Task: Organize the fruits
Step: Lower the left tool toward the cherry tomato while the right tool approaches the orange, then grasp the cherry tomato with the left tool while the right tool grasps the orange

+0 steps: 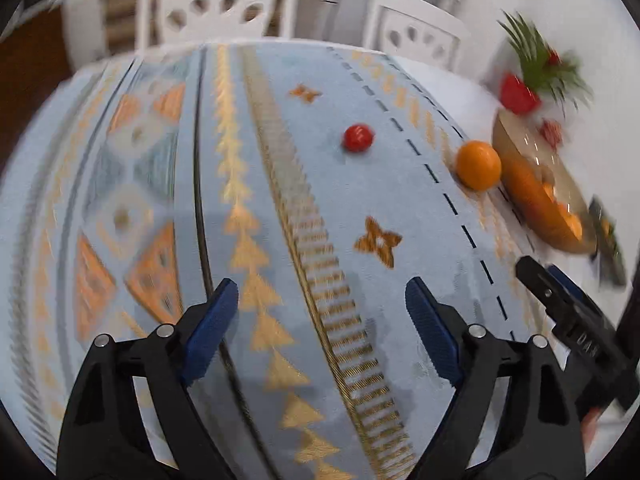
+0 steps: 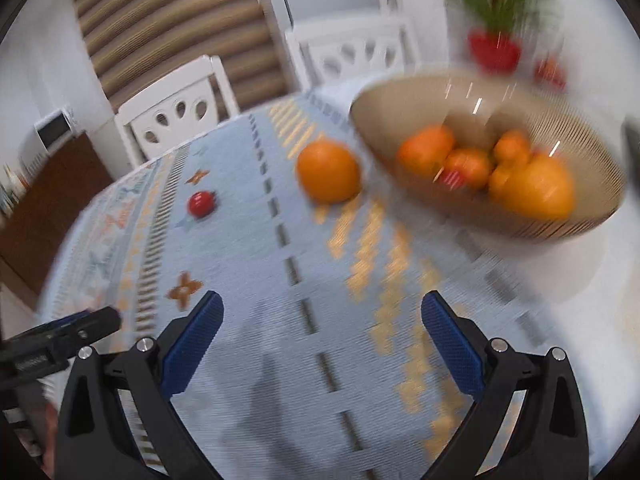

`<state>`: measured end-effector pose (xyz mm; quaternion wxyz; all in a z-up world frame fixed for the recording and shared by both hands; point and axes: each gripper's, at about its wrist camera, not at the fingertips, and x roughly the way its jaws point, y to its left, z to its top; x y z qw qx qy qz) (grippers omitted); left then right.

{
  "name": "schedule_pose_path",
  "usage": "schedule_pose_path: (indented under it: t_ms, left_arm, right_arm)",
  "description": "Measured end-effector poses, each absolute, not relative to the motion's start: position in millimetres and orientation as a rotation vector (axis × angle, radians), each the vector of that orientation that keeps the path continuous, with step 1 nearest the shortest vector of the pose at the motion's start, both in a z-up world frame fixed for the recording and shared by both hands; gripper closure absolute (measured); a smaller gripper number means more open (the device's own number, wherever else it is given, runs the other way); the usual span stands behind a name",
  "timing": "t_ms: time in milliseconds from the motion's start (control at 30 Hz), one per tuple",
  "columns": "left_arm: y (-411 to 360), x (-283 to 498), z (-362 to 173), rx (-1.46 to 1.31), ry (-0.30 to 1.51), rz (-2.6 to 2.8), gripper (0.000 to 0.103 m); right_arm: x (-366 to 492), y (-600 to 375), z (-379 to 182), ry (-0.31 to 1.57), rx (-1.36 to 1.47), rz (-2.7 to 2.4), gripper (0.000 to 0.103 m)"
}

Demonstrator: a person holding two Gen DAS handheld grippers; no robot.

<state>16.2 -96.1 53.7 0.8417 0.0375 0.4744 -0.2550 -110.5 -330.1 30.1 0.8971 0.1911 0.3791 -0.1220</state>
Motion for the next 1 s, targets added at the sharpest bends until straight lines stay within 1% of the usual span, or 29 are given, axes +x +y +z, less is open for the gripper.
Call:
schedule_pose_path:
  t_ms: [67,133,167,200,233,367,467,567,633,767,833,867,900,967,1000]
  left_arm:
    - [-104,23,63,0.155,0.969,-0.582,0.017]
    - [-112,37,64,0.186,0.953,-0.651,0.019]
    - [-116,48,60,0.180,0.965,-0.704,0.022]
    - [-118,53,57,0.173,0.969,-0.721,0.030]
    - [-123,62,52,0.171,0.969,-0.740,0.033]
    - [-145,88,39,0.214,0.929,-0.766,0.033]
    - [-164,108,29,0.201,0.953,-0.775,0.037]
    - [-181,116,23,0.224,0.953,-0.775,0.039]
    - [-190,120,19,0.250,0.956,-0.760,0.042]
    - [-195,125,18,0.238,0.945,-0.767,0.042]
    - [-197,126,17,0.235,0.937,-0.766,0.044]
    - [-198,125,17,0.240,0.932,-0.760,0.046]
    - [-199,124,17,0.250,0.928,-0.752,0.051]
    - [-200,125,16,0.260,0.918,-0.740,0.058]
    - [-200,124,16,0.264,0.914,-0.732,0.064]
  right_arm:
    - [-98,-339,32,0.819,0.521,-0.205,0.005]
    - [-87,-342,36,0.811,0.575,-0.195,0.006]
    - [-82,-342,38,0.799,0.588,-0.206,0.006]
    - [-77,-342,40,0.786,0.600,-0.215,0.006]
    - [-70,-342,40,0.772,0.620,-0.233,0.006]
    - [-45,-348,33,0.722,0.664,-0.323,0.006]
    - [-27,-354,25,0.719,0.668,-0.396,0.007]
    - [-15,-356,21,0.725,0.614,-0.474,0.007]
    - [-10,-360,15,0.734,0.625,-0.490,0.007]
    - [-7,-364,10,0.728,0.631,-0.511,0.008]
    - [-5,-363,12,0.718,0.622,-0.507,0.010]
    - [-3,-363,12,0.719,0.613,-0.512,0.014]
    - [-1,-363,12,0.726,0.609,-0.514,0.020]
    - [4,-364,10,0.737,0.607,-0.516,0.029]
    - [3,-364,11,0.735,0.604,-0.523,0.033]
